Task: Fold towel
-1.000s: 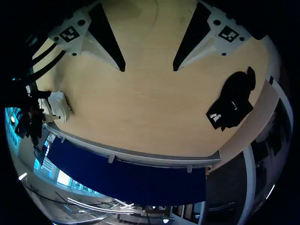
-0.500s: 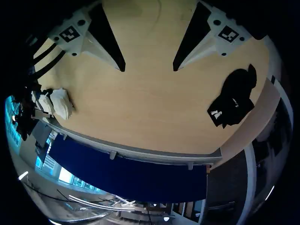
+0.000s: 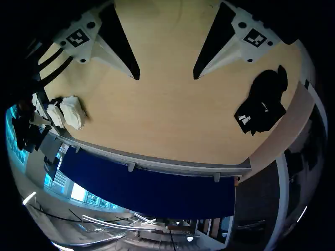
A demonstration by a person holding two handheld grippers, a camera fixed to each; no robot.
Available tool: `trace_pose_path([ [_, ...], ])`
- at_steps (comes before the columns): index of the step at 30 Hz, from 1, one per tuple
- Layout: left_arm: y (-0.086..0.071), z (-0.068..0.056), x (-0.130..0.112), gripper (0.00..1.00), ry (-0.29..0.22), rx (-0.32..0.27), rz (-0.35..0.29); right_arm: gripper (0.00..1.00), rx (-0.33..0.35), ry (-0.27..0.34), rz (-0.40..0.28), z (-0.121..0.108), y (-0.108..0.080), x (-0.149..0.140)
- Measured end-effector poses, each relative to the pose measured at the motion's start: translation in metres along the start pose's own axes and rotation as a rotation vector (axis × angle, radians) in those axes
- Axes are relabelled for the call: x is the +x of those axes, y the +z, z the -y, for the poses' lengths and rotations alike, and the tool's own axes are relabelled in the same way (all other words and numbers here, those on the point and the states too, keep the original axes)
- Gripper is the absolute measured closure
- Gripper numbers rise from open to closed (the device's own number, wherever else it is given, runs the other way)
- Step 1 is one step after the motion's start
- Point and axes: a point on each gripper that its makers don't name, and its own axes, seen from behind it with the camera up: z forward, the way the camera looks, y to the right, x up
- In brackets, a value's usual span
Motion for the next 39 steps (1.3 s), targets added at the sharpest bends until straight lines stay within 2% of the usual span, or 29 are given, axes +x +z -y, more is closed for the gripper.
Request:
trace_pose_path([
  [5,0.0,0.003,0.009,0.06,-0.004,-0.005,-0.037,0.0,-0.001,0.015,-0.111,0.011,-0.02,0.016],
  [9,-0.002,0.004,0.021,0.06,-0.005,-0.009,-0.079,0.0,-0.008,0.004,-0.198,0.02,-0.041,0.028],
  [15,-0.006,0.0,0.039,0.06,-0.006,-0.02,-0.143,0.0,-0.039,-0.006,-0.317,0.025,-0.07,0.046],
  [18,-0.008,-0.004,0.045,0.06,-0.003,-0.031,-0.171,0.0,-0.026,-0.008,-0.359,0.035,-0.082,0.048],
  [24,-0.015,-0.008,0.063,0.06,0.011,-0.038,-0.243,0.0,-0.001,-0.028,-0.371,0.048,-0.095,0.041],
  [30,-0.024,-0.004,0.093,0.06,0.031,-0.034,-0.361,0.0,-0.028,-0.002,-0.398,0.043,-0.103,0.044],
  [36,-0.036,-0.006,0.119,0.06,0.068,-0.028,-0.477,0.0,-0.015,0.003,-0.396,0.055,-0.11,0.04],
  [39,-0.04,-0.008,0.126,0.06,0.081,-0.025,-0.515,0.0,-0.008,0.002,-0.392,0.061,-0.112,0.039],
])
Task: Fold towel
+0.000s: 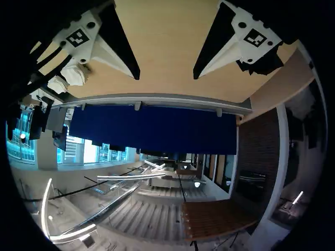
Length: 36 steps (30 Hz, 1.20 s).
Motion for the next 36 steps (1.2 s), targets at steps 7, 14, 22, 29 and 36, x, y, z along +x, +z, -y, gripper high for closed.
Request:
trace_pose_path([
  [7,0.002,0.003,0.005,0.06,0.054,0.022,-0.033,0.0,0.004,0.009,0.024,0.009,-0.002,-0.001],
  [14,0.004,0.015,0.007,0.06,0.101,0.061,-0.069,0.0,-0.001,0.021,0.064,0.009,-0.008,-0.001],
  [22,0.011,0.013,-0.005,0.06,0.141,0.076,-0.104,0.0,-0.05,0.096,0.063,-0.011,-0.011,0.011],
  [29,0.014,0.002,-0.028,0.06,0.2,0.07,-0.118,0.0,-0.089,0.066,0.085,-0.024,-0.012,0.004],
  [36,0.013,-0.002,-0.047,0.06,0.19,0.046,-0.149,0.0,-0.093,0.036,0.09,-0.019,-0.011,-0.003],
])
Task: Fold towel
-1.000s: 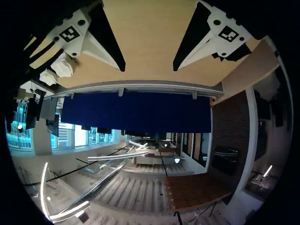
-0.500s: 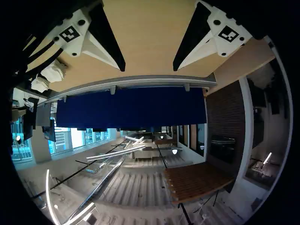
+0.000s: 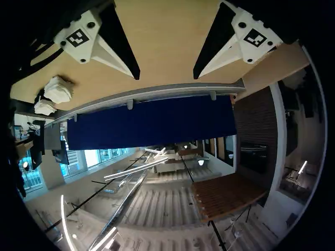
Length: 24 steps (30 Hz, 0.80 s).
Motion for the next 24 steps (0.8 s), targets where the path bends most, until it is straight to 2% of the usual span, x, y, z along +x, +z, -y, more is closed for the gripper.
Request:
trace_pose_path([
  [9,0.001,0.012,-0.035,0.06,-0.048,0.013,-0.028,0.0,-0.009,0.003,-0.025,0.002,0.003,-0.014],
  [15,0.004,0.016,-0.061,0.06,-0.081,0.021,-0.037,0.0,-0.009,-0.018,-0.02,0.006,0.007,-0.029],
  [24,0.006,0.025,-0.082,0.06,-0.103,0.042,-0.043,0.0,0.004,-0.042,-0.032,0.014,0.016,-0.027],
])
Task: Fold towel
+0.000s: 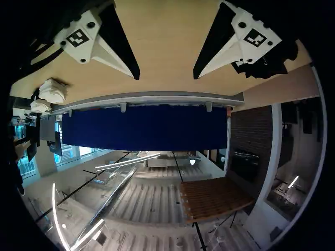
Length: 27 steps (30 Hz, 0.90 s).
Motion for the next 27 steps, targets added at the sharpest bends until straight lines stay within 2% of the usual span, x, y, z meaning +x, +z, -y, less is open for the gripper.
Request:
trace_pose_path([
  [9,0.001,0.013,-0.008,0.06,-0.038,0.018,0.004,0.0,0.02,-0.019,-0.002,0.011,0.002,0.0],
  [17,0.001,0.003,-0.017,0.06,-0.005,0.012,0.023,0.0,0.024,-0.005,-0.008,0.011,0.002,0.003],
  [27,0.002,0.001,-0.017,0.06,0.009,0.018,0.027,0.0,0.045,0.03,-0.06,0.006,-0.003,0.023],
])
